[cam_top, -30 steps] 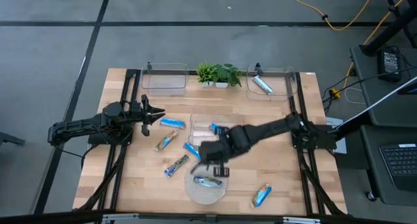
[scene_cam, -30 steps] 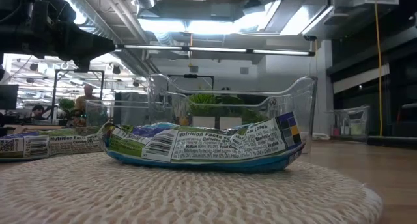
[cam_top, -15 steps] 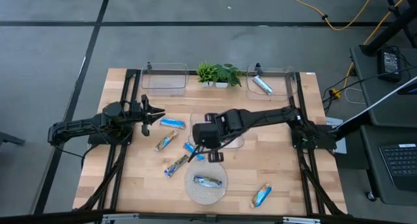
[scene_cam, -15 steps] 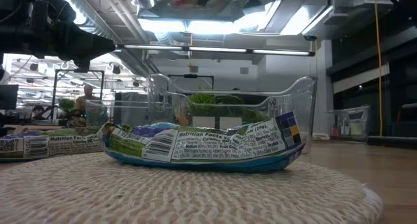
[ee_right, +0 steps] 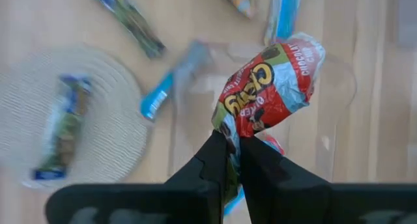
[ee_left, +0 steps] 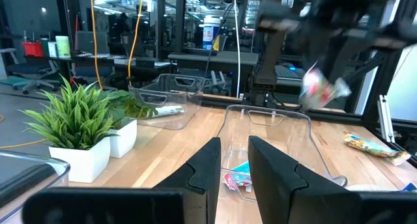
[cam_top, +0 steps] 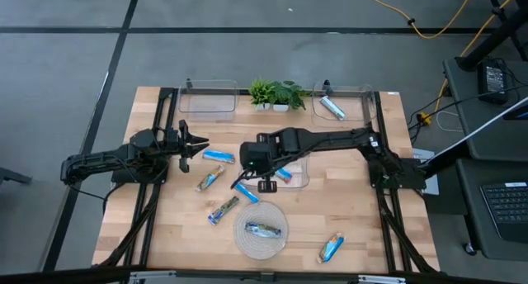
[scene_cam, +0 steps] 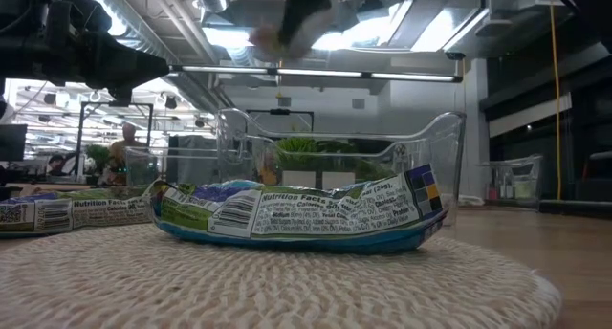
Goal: Pick and place Granola Bars by type
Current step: Put the bottom red granola bar into the middle transparent bin
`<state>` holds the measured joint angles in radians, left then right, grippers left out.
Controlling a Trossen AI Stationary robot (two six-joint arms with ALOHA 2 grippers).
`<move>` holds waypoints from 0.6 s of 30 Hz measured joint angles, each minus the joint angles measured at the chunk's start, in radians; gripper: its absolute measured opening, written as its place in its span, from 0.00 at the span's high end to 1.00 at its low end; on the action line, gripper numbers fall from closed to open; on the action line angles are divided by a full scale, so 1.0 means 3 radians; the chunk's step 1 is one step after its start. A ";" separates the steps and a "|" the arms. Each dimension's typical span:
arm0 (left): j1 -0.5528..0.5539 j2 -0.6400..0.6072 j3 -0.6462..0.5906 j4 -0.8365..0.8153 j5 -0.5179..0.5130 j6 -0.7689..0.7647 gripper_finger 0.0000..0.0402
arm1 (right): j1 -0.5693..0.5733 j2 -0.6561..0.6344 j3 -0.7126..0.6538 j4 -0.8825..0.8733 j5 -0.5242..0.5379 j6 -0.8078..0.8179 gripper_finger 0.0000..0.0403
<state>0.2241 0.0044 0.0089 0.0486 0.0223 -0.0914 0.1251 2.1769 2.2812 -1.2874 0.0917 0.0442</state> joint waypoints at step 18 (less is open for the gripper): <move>0.0000 0.0000 -0.0001 0.0000 0.0000 0.0000 0.82 | -0.0332 0.0003 -0.1239 0.0746 -0.0238 -0.0258 0.90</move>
<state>0.2242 0.0044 0.0086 0.0486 0.0223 -0.0914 0.0254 2.1778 1.9096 -1.0637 0.0204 -0.0333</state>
